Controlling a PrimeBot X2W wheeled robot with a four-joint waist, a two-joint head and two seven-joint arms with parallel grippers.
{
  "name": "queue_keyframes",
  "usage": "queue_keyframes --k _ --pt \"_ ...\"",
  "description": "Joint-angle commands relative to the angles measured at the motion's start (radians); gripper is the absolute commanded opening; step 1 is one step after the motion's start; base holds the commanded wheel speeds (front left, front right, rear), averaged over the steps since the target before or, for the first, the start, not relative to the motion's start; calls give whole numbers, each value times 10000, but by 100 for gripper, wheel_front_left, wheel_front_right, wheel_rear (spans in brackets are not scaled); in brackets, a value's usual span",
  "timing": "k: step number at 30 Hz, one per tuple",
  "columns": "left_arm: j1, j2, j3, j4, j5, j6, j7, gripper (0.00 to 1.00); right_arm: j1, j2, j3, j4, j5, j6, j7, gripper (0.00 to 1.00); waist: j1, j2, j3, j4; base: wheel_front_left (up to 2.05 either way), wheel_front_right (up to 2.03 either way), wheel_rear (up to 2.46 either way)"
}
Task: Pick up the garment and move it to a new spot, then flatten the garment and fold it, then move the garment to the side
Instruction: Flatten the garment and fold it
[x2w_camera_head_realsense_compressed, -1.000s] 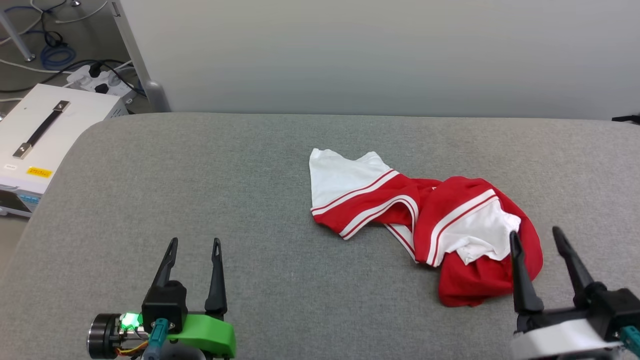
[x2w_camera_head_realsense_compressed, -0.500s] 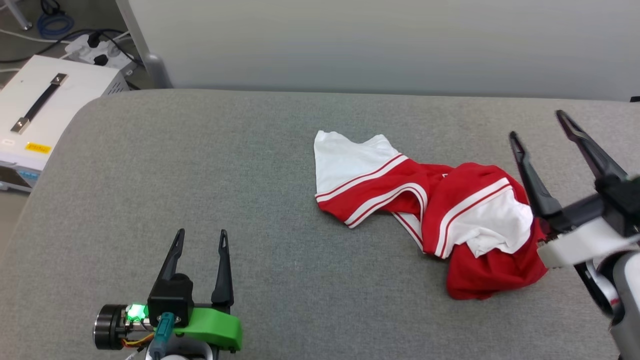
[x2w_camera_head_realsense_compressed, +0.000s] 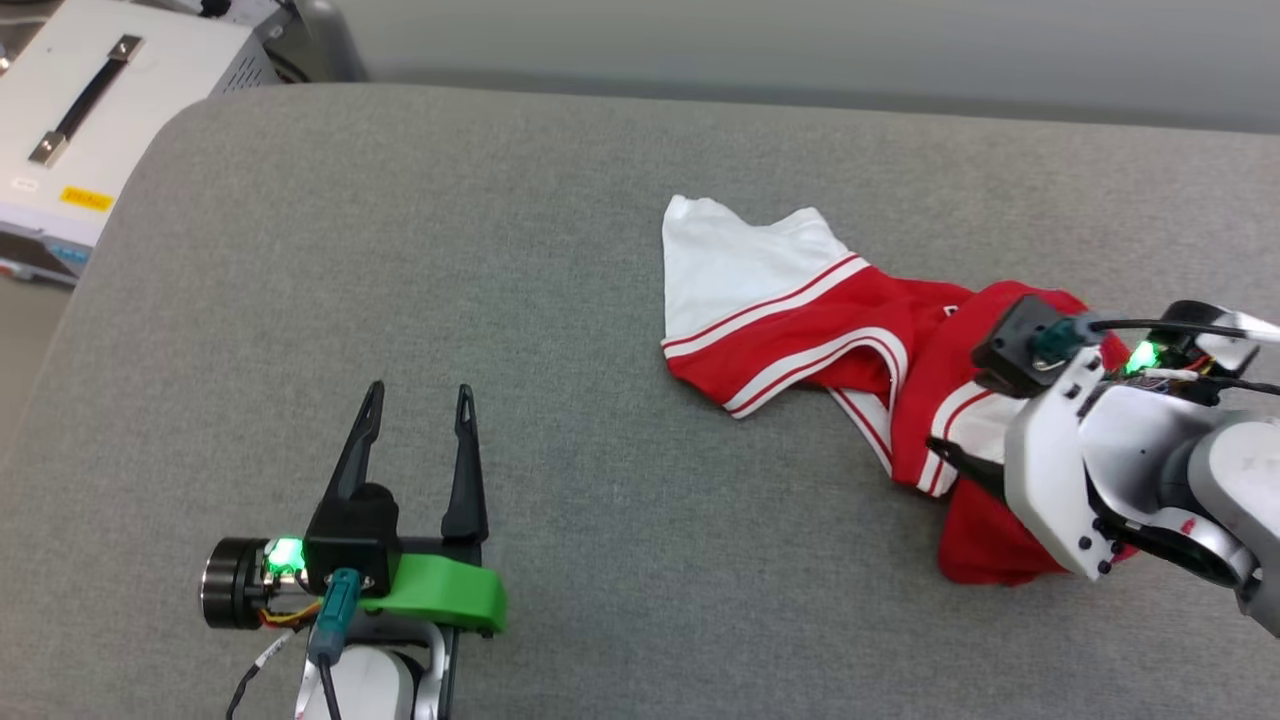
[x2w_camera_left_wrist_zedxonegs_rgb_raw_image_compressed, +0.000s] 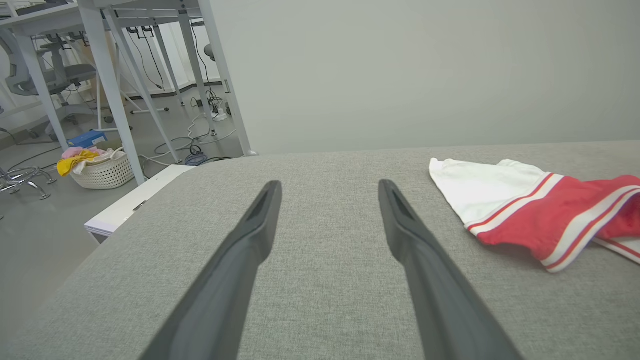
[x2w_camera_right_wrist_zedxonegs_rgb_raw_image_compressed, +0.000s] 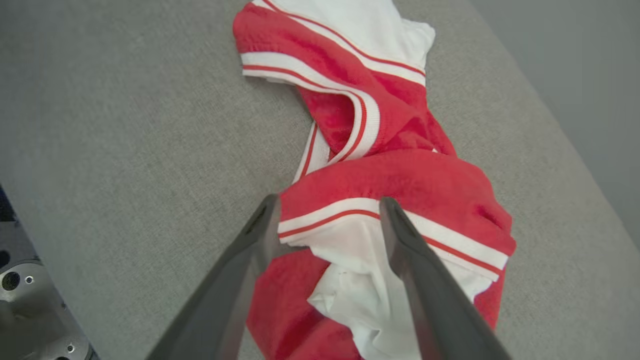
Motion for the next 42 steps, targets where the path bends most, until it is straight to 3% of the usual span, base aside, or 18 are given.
queue_keyframes --k 1,5,12,16,17,19,20,27,33,37,42 --pt "-253 -78 -21 -45 87 -7 -57 100 -382 -12 417 152 238 -7 420 100 0 0 473 262 0 0 0" --pt "-524 -158 -141 -90 93 -10 -57 100 -979 119 1380 847 720 -7 1050 100 0 0 954 496 0 0 0" --pt "-888 -265 -217 -59 43 76 -57 100 -1432 539 3356 2763 1028 -7 1202 100 0 0 1610 780 0 0 0" --pt "-923 -288 -178 -4 27 108 -57 100 -1353 660 3615 3161 1159 -7 1004 100 0 0 1623 740 0 0 0" --pt "-914 -291 -151 12 26 115 -57 100 -1374 708 3653 3201 1120 -7 882 35 0 0 1599 700 0 0 0" --pt "-900 -297 -121 43 33 112 -57 100 -1416 804 3690 3269 1100 -7 473 35 0 0 1546 629 0 0 0" --pt "-898 -299 -117 62 38 100 -57 100 -1454 842 3700 3315 1096 -7 285 0 0 0 1499 596 0 0 0" --pt "-629 -291 -34 211 91 54 -57 100 -1790 844 3693 3270 886 -7 -1731 0 0 0 749 330 0 0 0" --pt "-106 -188 192 242 97 53 -57 100 -1433 381 3339 2273 764 -7 -2833 0 0 0 -96 -3 0 0 0" --pt "225 -139 265 209 118 30 -57 100 -780 -50 2582 1254 744 -7 -3177 0 0 0 -504 -234 0 0 0" --pt "517 -94 338 148 145 11 -57 100 460 -588 804 -63 525 -7 -3374 0 0 0 -796 -526 0 0 0"
